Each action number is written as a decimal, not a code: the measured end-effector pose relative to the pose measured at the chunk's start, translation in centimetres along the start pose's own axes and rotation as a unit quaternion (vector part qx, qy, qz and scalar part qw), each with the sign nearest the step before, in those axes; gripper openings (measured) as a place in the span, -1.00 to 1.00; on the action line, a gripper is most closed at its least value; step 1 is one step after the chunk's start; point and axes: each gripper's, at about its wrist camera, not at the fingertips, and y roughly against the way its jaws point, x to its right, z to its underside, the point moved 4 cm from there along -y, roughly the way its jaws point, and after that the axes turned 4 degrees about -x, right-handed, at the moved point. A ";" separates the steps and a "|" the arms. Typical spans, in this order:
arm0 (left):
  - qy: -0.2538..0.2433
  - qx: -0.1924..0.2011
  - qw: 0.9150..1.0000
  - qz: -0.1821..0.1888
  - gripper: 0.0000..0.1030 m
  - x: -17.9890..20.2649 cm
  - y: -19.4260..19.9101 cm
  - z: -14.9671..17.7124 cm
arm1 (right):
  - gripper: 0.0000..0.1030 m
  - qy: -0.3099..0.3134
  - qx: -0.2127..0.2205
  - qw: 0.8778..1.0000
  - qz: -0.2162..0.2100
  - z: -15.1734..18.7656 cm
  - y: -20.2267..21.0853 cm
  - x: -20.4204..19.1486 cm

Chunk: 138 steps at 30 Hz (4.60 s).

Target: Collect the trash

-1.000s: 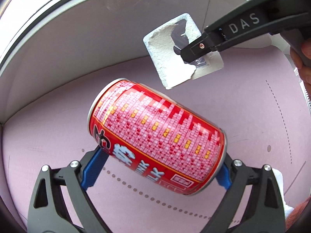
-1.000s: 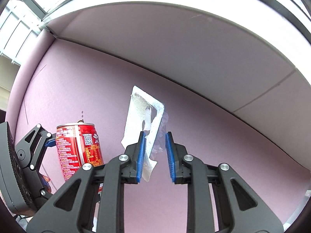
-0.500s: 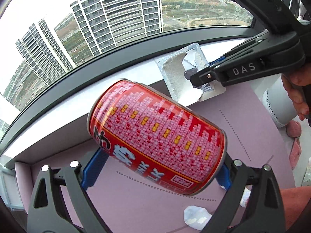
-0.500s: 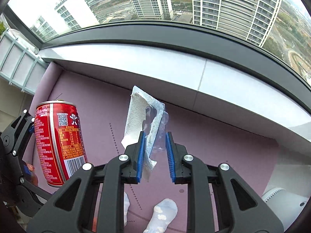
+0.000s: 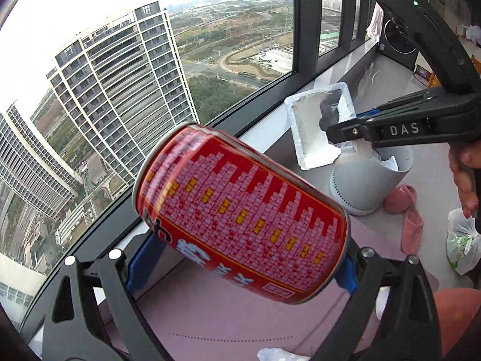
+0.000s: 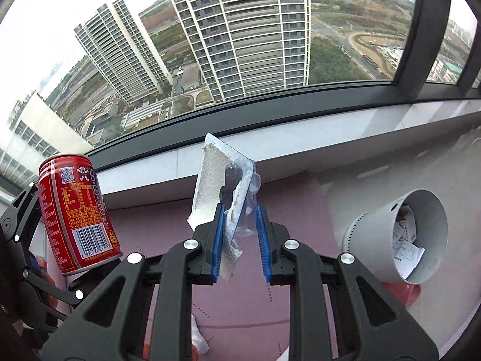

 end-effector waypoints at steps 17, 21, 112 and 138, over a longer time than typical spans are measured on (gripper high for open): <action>-0.031 -0.010 0.995 0.099 0.81 25.3 -10.8 -16.8 | -0.62 -0.082 -0.016 0.994 0.065 6.5 6.0 31.8; -0.049 -0.011 0.992 0.114 0.81 29.2 -13.5 -18.5 | -0.62 -0.093 -0.016 0.993 0.072 6.4 5.6 36.7; 0.488 -0.113 0.833 -0.234 0.81 -1.7 29.9 6.3 | 0.39 0.369 -0.039 0.922 -0.107 4.0 24.0 -17.3; 0.443 -0.101 0.860 -0.233 0.81 -3.4 31.5 5.3 | 0.39 0.366 -0.025 0.922 -0.126 3.6 28.0 -16.9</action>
